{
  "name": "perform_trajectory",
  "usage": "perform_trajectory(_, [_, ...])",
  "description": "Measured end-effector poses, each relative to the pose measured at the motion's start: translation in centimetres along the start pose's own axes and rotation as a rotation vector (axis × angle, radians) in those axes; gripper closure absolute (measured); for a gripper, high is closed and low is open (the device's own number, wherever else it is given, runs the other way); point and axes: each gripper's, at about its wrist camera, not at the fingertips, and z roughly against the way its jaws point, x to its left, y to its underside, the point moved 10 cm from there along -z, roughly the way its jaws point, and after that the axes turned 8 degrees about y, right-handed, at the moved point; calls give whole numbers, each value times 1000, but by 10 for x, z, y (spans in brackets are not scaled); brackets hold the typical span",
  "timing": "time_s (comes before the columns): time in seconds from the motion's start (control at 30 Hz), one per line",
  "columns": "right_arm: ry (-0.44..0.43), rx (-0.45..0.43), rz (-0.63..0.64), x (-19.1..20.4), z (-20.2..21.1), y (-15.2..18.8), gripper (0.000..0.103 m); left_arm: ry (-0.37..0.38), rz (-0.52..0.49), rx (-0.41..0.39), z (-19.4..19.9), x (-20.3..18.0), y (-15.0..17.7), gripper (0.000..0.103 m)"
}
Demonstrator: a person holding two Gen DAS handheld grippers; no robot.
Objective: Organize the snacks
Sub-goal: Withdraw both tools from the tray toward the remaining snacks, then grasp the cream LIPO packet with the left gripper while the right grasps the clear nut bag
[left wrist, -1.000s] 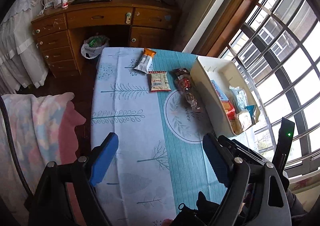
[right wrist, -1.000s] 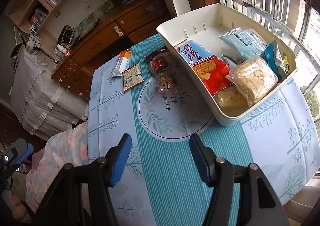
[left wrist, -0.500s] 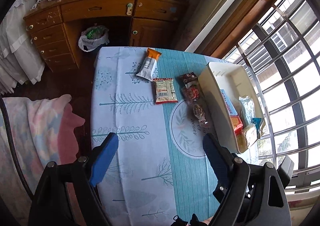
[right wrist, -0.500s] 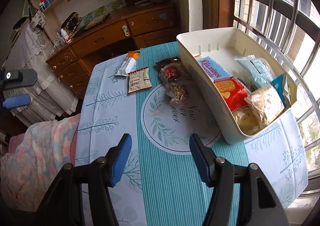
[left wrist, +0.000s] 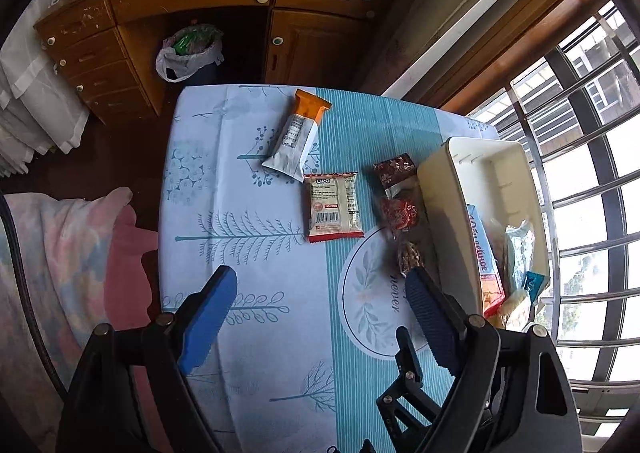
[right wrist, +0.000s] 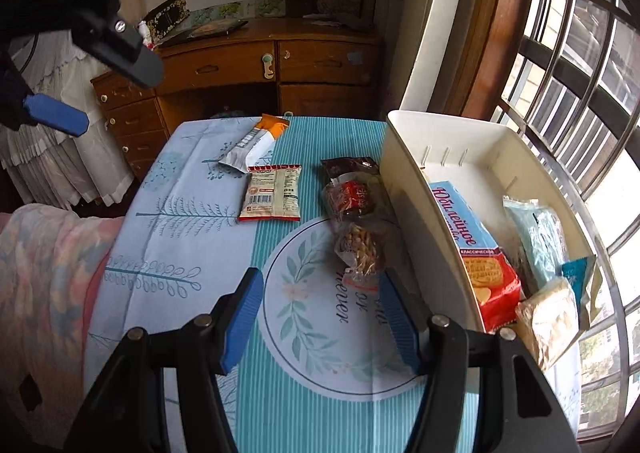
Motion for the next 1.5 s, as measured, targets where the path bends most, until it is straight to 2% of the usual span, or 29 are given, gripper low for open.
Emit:
perform_trajectory(0.33, [75,-7,128,4,-45,-2,42,-10,45,71,-72,-1,-31,18])
perform_trajectory(0.5, [100,7,153,3,-67,0,43,-25,66,123,-111,4,-33,18])
perform_trajectory(0.73, [92,50,160,5,-91,10,43,-40,76,186,-155,8,-28,18])
perform_trajectory(0.87, [94,64,151,4,-96,11,42,-77,63,209,-173,12,-27,18])
perform_trajectory(1.17, [99,86,123,-1,-105,13,42,-102,53,242,-201,13,-23,18])
perform_trajectory(1.3, [89,92,110,-3,-110,15,43,-106,51,234,-213,9,-29,18])
perform_trajectory(1.5, [71,83,102,-5,-114,13,43,-159,38,224,-223,9,-31,18])
